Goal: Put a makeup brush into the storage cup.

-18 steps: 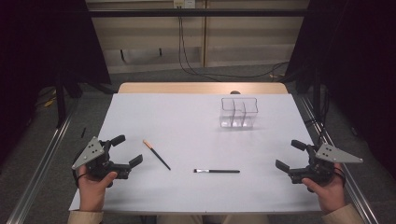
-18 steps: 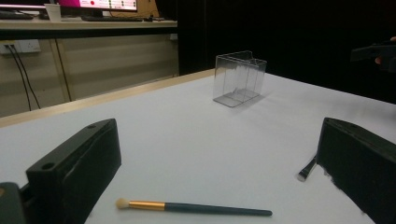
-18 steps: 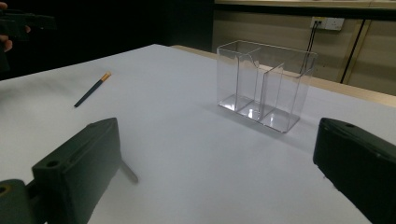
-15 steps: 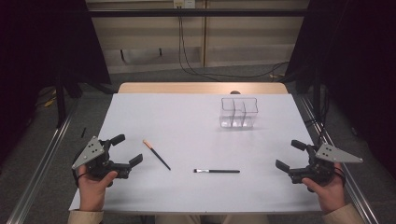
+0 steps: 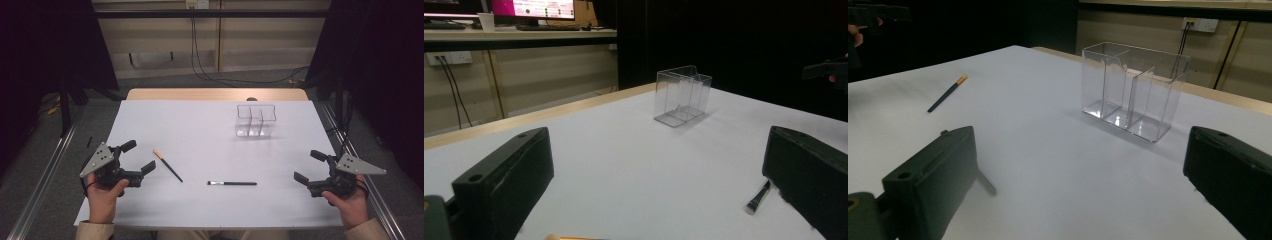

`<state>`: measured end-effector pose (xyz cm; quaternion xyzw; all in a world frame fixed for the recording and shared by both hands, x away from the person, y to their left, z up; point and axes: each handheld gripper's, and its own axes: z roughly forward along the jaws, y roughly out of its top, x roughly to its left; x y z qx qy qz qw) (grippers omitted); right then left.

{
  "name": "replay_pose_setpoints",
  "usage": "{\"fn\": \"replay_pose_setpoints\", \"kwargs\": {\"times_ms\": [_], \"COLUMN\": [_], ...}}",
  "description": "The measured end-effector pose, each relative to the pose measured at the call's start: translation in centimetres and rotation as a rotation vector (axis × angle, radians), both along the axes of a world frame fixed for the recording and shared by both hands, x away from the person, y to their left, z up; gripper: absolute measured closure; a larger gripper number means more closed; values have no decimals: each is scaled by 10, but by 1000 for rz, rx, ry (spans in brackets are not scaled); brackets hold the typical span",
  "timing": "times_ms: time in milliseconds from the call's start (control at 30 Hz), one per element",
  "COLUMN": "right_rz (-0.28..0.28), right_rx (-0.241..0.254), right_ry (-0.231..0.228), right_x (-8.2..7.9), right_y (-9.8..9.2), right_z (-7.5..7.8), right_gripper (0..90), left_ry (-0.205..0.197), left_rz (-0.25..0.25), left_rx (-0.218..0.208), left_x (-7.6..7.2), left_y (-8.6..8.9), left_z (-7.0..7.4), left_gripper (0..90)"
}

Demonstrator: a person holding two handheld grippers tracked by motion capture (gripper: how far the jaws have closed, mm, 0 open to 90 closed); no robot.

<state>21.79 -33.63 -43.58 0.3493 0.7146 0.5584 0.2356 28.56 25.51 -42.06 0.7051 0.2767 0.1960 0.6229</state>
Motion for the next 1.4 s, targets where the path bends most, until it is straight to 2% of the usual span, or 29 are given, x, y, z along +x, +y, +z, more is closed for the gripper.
{"fn": "replay_pose_setpoints", "kwargs": {"times_ms": [467, 533, 800, 1200, 1400], "right_rz": [17, 18, 24, 31, 34], "right_rx": [-3, -1, -2, -2, -1], "right_ry": [-2, 0, -1, -6, -4], "right_x": [3, 3, 3, 4, 3], "right_y": [4, 4, 6, 7, 7], "right_z": [-1, -1, -1, 0, 0], "right_gripper": [5, 5, 5, 5, 5], "left_ry": [10, 15, 24, 29, 44], "left_rz": [18, 27, 41, 36, 28], "left_rx": [40, 29, 41, 59, 58], "left_x": [9, 10, 18, 33, 40], "left_y": [-8, -8, -14, -33, -44], "left_z": [-2, -2, -5, -7, -10], "left_gripper": [1, 1, 0, 1, 1]}}
